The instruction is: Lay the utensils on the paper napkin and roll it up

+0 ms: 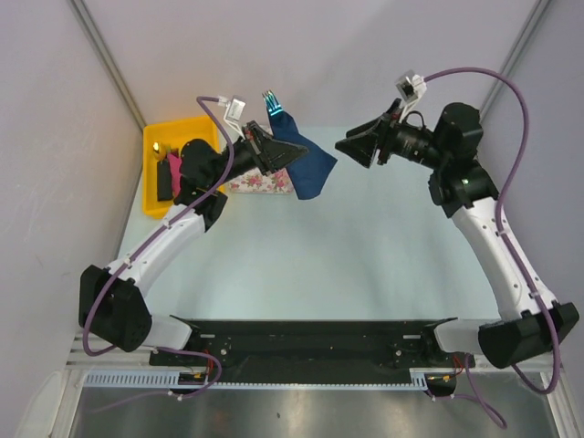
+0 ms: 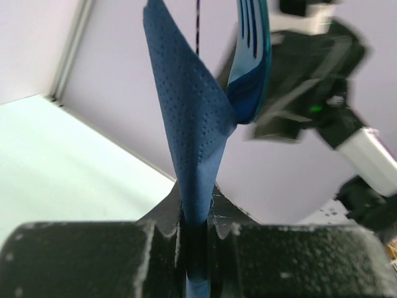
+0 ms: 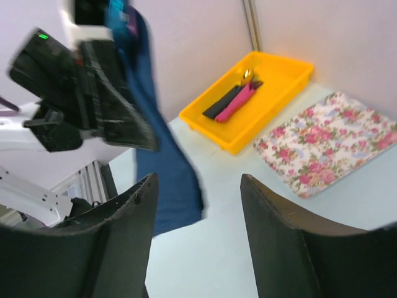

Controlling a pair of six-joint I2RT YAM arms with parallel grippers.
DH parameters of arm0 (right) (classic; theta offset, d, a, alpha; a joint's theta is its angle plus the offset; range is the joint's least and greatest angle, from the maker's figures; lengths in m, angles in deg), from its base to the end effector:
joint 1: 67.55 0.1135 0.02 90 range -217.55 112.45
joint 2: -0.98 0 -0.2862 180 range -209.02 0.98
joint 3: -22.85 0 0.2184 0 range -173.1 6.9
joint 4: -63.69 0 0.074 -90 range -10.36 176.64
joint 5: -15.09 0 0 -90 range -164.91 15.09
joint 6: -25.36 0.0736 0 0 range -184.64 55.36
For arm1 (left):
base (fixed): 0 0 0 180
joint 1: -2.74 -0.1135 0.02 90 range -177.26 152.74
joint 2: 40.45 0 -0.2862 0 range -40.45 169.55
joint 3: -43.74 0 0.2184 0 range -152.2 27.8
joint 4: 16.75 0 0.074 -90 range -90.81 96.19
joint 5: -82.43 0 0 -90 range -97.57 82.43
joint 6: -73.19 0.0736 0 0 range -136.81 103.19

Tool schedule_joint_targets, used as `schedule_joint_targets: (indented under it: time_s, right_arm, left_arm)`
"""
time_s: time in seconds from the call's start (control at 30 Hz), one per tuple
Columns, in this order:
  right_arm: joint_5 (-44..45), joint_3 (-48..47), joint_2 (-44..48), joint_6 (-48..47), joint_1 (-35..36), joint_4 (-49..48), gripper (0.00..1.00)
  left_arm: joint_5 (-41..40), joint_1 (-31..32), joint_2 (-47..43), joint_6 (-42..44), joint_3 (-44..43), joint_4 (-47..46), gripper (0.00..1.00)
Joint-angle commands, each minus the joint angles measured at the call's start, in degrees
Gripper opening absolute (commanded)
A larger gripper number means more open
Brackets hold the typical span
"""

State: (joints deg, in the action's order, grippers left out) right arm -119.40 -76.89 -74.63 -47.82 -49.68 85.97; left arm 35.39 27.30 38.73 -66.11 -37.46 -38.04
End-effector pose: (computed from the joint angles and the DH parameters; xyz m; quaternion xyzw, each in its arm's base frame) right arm 0.2456 0.1334 0.4841 -0.2779 0.6413 0.4496 0.5562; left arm 0.2538 -0.1711 0.4529 0.1892 0.5652 -0.6280 0.5005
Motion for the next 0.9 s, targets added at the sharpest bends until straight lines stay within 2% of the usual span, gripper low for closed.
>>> schedule_joint_targets:
  time_s: [0.0,0.17,0.37,0.53,0.87]
  right_arm:
    - [4.58,-3.75,6.26,-2.40,2.07,1.58,0.62]
    - [7.57,-2.88,6.36,-5.66,7.88,3.07,0.61]
    - [7.93,0.99,4.16,-7.59,11.84,-0.86,0.70]
    - [9.76,2.22,2.93,-10.92,14.99,-1.85,0.73]
    - [9.77,3.81,2.14,-13.92,16.67,-1.23,0.73]
  left_arm:
    - [-4.64,-0.39,-2.62,4.65,-2.95,3.39,0.00]
    - [-4.90,-0.39,-2.36,3.34,-3.48,2.52,0.00]
    - [-2.97,-0.39,-2.01,-0.79,-2.86,-2.05,0.00]
    - [-2.53,-0.30,-2.71,-1.15,-1.90,-3.02,0.00]
    - [-0.25,0.14,-2.71,-4.22,-0.14,-8.55,0.00]
